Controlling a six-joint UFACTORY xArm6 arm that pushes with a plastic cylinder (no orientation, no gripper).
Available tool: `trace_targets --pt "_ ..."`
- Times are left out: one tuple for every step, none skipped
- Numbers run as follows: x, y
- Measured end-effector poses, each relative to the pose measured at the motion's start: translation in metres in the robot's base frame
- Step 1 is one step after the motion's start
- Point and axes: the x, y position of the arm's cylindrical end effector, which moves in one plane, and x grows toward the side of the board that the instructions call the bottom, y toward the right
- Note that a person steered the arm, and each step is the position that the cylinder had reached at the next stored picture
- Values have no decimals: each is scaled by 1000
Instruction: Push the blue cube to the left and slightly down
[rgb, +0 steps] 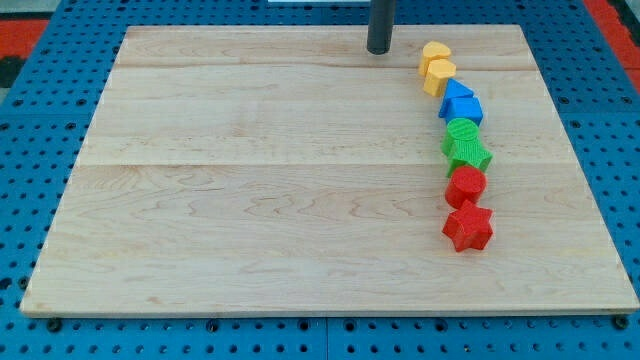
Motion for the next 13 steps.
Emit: trace_targets --pt "-3 52" --pt "-10 58" --pt "21 82" --pt "54 79" --pt "99 79" --pt "150 79" --pt "155 76" --pt "114 75" --pt "66 54" --pt "36 87" --pt "39 123" --pt "65 117" --pt "102 106"
